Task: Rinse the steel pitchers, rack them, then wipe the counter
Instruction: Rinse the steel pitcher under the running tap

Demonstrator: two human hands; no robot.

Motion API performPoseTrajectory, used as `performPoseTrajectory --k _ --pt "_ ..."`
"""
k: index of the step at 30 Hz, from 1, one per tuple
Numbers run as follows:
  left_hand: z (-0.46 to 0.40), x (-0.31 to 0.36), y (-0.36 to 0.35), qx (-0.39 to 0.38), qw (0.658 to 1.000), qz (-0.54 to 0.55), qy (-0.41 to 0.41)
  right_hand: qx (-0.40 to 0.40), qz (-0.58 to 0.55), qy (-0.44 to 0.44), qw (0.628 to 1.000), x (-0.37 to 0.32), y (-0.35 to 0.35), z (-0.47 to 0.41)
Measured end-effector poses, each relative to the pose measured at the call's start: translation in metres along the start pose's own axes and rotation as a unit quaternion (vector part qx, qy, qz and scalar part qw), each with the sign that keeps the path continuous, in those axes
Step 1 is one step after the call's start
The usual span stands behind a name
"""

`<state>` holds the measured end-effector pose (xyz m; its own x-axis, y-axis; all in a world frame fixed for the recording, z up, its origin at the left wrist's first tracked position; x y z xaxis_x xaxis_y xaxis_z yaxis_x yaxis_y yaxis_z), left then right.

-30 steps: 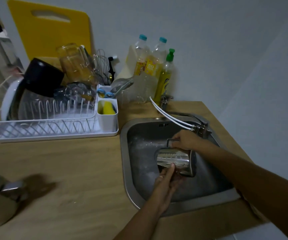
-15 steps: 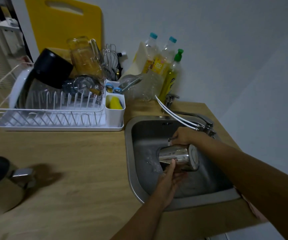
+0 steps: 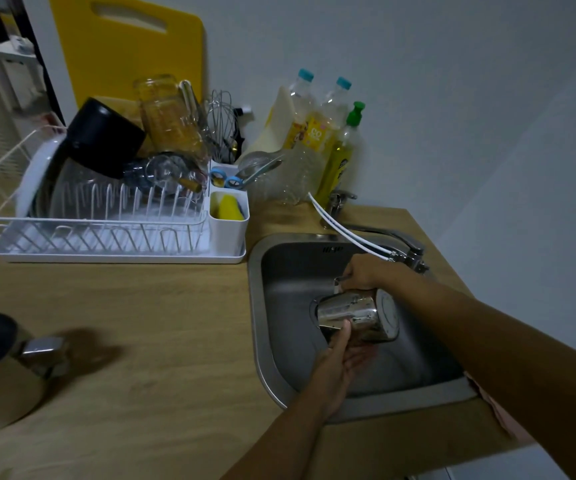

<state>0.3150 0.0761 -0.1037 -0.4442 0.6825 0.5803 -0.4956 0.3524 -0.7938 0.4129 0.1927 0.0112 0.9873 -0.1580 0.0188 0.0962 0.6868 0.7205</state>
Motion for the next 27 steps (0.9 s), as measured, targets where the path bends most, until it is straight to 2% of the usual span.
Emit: performPoseTrajectory --k 17,23,27 --pt "-0.003 -0.004 0.004 -0.011 1.0 -0.004 -0.005 0.0 0.042 -0.008 0.999 -0.005 0.002 -0.002" --pt "-0.001 -0.003 0.004 -0.013 1.0 -0.024 -0.006 0.006 0.022 0.0 1.0 -0.004 0.001 0.0" --pt "0.005 0.003 0.008 0.016 0.997 -0.07 -0.026 0.062 -0.033 0.038 0.997 0.003 -0.004 0.007"
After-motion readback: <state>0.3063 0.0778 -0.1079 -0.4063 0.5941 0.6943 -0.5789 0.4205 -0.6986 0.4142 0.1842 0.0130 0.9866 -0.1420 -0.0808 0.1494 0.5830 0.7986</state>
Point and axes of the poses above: each hand's wrist, its own z-axis away from the middle knuckle, its own y-axis out of the back of the hand, x = y × z, the point moved 2 cm from there along -z, towards the middle knuckle, and after that the axes turned 14 degrees about -x, right-handed, at the moved point
